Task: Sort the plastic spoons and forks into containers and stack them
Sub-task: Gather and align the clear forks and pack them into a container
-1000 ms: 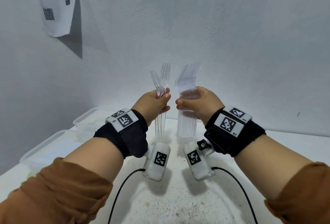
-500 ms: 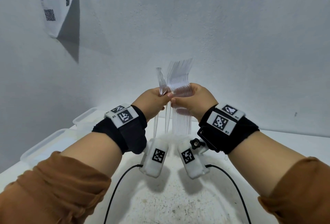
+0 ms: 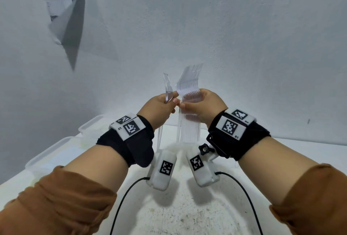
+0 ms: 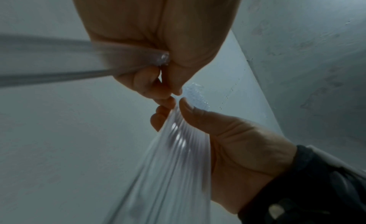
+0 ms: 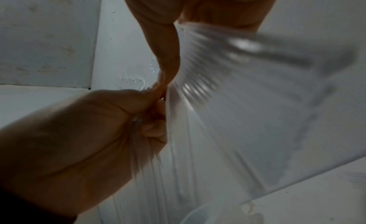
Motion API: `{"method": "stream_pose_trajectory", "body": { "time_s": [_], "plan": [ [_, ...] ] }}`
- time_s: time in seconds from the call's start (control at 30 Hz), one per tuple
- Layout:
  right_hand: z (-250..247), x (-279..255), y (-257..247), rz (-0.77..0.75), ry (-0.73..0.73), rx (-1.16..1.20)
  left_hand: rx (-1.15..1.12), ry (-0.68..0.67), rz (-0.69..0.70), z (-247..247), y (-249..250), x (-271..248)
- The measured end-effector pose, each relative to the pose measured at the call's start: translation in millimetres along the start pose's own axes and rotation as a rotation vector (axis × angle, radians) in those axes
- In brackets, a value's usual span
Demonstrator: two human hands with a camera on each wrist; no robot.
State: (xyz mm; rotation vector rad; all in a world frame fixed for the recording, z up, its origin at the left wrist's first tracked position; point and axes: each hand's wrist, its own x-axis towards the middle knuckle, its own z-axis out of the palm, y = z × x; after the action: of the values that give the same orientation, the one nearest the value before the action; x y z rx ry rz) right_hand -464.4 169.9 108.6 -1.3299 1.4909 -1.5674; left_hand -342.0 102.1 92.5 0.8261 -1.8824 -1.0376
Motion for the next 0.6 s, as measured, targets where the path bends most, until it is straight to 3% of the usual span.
{"method": "stream_pose_trajectory", "body": {
  "time_s": [0.37,0.6],
  "plan": [
    [2.7,-1.3,0.2,-0.013,0.026,-0.028,-0.082,-0.003,0.001,-11.2,0.5,-8.1],
    [3.1,-5.8,0.9,-0.043,0.030,0.020,-0.192,-0.015,-0.082,-12.9,9.7,-12.8]
  ]
}}
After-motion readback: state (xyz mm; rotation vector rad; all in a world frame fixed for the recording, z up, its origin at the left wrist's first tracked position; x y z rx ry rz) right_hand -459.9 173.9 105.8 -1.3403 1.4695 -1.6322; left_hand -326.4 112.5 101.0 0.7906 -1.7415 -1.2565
